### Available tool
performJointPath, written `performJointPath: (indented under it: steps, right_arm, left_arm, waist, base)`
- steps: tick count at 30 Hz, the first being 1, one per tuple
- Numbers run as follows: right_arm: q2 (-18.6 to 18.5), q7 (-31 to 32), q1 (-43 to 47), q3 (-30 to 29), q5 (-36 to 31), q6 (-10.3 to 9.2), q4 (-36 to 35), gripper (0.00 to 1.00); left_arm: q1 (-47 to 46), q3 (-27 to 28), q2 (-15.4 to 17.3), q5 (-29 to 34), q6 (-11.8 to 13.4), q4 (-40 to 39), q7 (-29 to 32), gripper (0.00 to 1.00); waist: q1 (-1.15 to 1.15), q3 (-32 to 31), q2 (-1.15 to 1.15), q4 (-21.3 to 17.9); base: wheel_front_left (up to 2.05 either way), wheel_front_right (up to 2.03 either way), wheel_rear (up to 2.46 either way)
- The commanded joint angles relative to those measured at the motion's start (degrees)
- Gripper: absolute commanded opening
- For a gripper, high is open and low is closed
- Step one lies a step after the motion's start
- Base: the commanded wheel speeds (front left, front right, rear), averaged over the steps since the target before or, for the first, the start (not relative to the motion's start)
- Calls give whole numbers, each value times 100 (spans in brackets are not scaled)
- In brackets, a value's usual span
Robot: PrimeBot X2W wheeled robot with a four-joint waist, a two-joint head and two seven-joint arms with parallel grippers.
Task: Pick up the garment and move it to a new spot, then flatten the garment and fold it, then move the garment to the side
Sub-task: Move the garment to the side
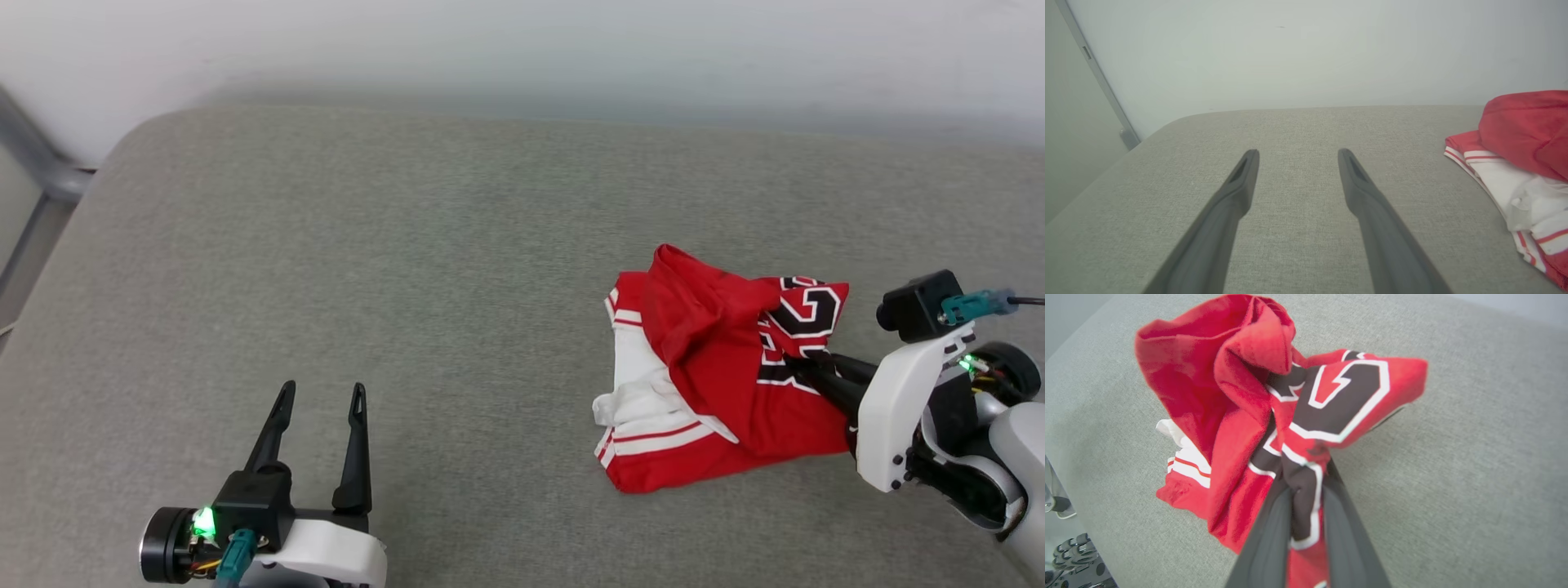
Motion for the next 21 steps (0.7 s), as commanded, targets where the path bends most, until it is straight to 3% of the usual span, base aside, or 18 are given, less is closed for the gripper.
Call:
performJointPath:
  steps: [1, 12, 21]
  right_arm:
    - [-126, -66, -154, 89, -127, -5, -119, 0]
    - [-808, 37, -710, 323, -619, -5, -682, 0]
    - [-1162, 2, -947, 107, -861, -6, -546, 0]
  left_arm:
    - [59, 31, -1, -15, 19, -47, -13, 100]
    - [-121, 122, -20, 56, 11, -259, -13, 100]
    - [-377, 196, 54, 117, -19, -489, -13, 100]
  waist:
    - [0, -43, 0, -233]
    - [0, 256, 0, -1282]
    - [0, 679, 0, -1702]
  base:
    - [0, 0, 0]
    - [0, 0, 0]
    - [0, 0, 0]
